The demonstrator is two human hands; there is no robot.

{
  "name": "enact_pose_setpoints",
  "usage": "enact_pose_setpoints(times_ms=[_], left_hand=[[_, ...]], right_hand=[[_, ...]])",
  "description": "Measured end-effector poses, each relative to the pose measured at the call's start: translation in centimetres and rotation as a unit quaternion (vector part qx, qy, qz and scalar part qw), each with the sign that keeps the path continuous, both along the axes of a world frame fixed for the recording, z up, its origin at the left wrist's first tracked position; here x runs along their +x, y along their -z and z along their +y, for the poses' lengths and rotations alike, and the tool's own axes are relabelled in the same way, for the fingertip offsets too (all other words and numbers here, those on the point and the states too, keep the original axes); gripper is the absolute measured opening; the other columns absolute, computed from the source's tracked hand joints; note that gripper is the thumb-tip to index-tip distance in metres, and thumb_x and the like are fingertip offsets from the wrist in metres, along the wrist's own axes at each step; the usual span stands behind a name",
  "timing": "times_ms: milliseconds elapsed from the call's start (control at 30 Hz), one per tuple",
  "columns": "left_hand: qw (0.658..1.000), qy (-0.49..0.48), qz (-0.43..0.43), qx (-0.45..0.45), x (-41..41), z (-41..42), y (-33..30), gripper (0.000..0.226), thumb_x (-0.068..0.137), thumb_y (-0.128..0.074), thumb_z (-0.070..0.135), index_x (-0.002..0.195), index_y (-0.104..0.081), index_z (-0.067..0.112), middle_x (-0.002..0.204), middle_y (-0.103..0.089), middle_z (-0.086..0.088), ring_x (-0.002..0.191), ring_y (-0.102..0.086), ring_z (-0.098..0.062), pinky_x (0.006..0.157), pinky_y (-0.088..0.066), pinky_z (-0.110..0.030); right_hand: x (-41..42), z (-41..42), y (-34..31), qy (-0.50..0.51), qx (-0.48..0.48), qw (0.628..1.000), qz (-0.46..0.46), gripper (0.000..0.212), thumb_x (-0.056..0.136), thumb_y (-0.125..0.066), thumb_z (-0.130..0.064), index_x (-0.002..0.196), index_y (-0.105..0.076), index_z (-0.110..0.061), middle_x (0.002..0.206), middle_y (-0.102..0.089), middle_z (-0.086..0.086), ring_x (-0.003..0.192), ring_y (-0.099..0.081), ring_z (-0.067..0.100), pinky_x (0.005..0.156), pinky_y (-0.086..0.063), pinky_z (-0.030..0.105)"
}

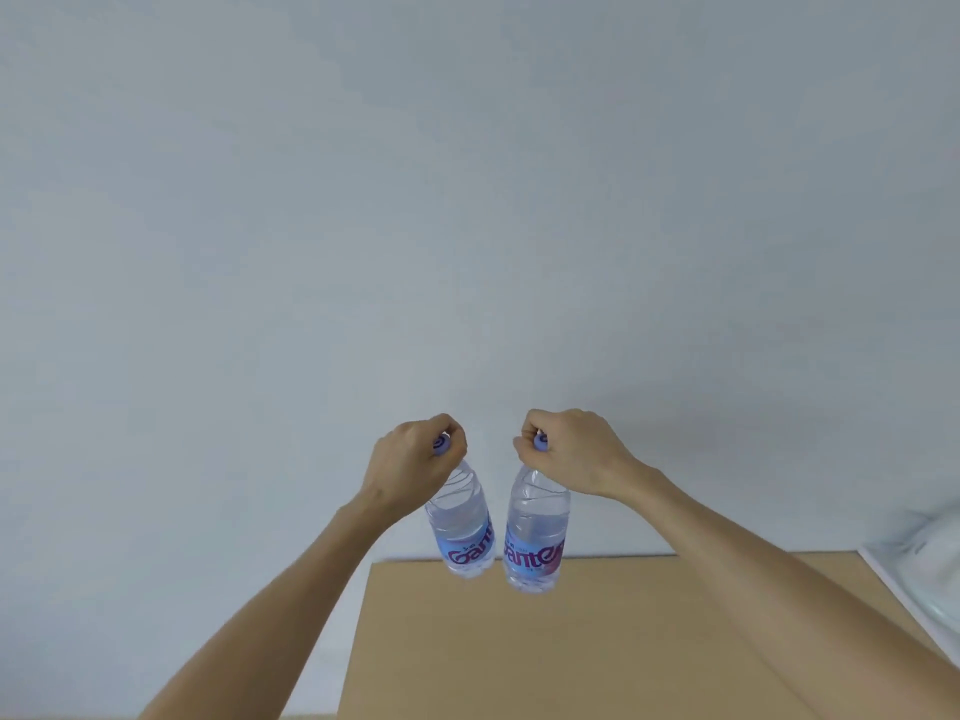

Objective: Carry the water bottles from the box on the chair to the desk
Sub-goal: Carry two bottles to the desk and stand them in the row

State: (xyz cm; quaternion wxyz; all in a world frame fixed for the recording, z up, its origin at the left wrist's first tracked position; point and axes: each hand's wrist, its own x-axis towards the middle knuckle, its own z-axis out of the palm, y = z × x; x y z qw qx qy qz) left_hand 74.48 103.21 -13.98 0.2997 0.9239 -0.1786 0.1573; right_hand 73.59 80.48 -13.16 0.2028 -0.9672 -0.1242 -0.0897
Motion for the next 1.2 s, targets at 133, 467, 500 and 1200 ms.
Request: enact_pose_setpoints(times_ms=[133,467,500,1200], left_hand=[[0.999,-0.004,0.025,0.021,0.9,-0.8,3.1,0.017,0.088,-0.050,0.026,0.075,-0.059,0.022,0.068,-0.063,0.012,0.064,-0.056,-0.017,0.057,-0.045,-0.028],[0.994,-0.062,0.089,0.031,2.7,-0.7,9.7,0.022,0.089,-0.051,0.022,0.073,-0.054,0.008,0.063,-0.057,0.002,0.058,-0.045,-0.022,0.054,-0.040,-0.029],[0.993,-0.066,0.094,0.031,2.8,-0.8,10.2,0.023,0.090,-0.051,0.022,0.072,-0.052,0.008,0.062,-0.055,0.001,0.057,-0.040,-0.020,0.053,-0.038,-0.028],[0.973,-0.053,0.214,-0.067,3.7,-2.1,15.3,0.017,0.091,-0.062,0.039,0.098,-0.062,0.024,0.095,-0.056,0.002,0.084,-0.057,-0.010,0.076,-0.047,-0.025]], right_hand=[[0.5,-0.3,2.8,-0.008,-0.016,1.000,0.016,0.018,0.089,-0.053,-0.042,0.078,-0.048,-0.028,0.057,-0.051,-0.011,0.054,-0.049,0.008,0.055,-0.036,0.026],[2.3,1.3,8.5,-0.040,-0.034,0.998,0.027,0.020,0.092,-0.051,-0.041,0.085,-0.045,-0.024,0.075,-0.054,-0.011,0.067,-0.052,0.019,0.059,-0.036,0.031],[2.5,1.5,9.0,-0.041,-0.038,0.998,0.023,0.020,0.092,-0.051,-0.041,0.086,-0.045,-0.023,0.078,-0.056,-0.010,0.068,-0.052,0.018,0.059,-0.035,0.030],[3.4,1.5,15.2,-0.013,-0.058,0.998,0.036,0.042,0.092,-0.049,-0.059,0.109,-0.048,-0.020,0.096,-0.057,-0.001,0.073,-0.057,0.021,0.064,-0.045,0.032]])
